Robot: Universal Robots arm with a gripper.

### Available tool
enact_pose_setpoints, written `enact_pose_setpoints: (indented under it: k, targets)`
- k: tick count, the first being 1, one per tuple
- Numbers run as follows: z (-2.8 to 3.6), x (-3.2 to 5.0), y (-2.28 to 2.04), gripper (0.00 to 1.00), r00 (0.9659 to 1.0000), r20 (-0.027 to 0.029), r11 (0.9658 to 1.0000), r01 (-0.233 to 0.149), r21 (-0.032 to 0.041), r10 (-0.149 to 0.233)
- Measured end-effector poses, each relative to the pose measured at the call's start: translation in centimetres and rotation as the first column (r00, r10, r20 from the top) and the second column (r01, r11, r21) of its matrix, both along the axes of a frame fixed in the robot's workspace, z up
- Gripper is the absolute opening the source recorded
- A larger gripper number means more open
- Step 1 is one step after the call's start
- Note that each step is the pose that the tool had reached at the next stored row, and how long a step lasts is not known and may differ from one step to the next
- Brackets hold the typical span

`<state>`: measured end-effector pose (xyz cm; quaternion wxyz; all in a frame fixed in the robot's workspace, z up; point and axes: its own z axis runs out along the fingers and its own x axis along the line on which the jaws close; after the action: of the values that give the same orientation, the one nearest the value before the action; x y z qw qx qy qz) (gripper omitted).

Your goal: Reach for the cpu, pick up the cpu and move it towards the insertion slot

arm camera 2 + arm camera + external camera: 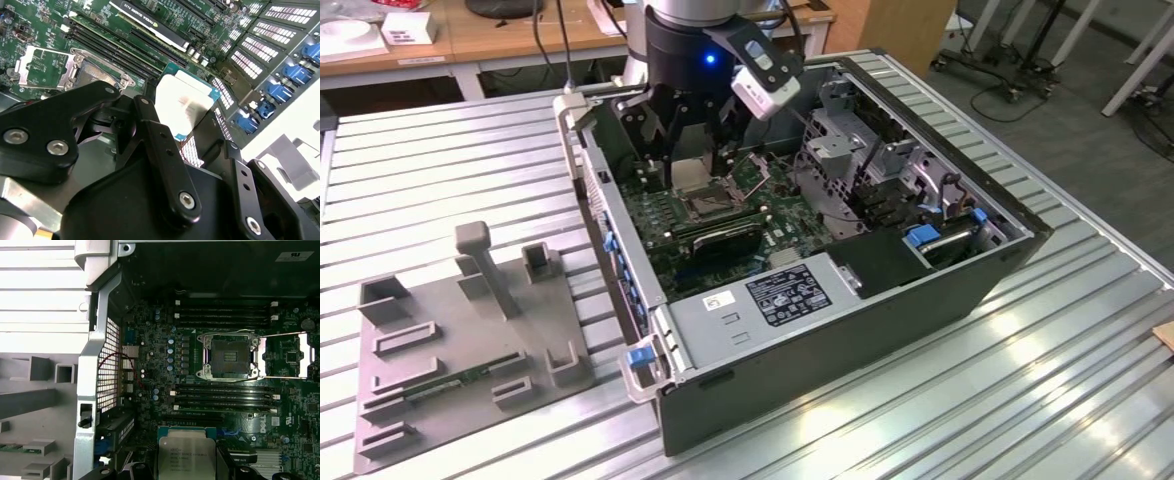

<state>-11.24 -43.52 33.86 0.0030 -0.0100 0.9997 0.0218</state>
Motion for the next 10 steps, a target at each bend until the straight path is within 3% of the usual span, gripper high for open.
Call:
enact_pose_setpoints:
  k: [10]
  targets:
    - [-0.31,0.0,0.02,0.54,1.0,0.0002,1.0,0.0,0.0003,0.0]
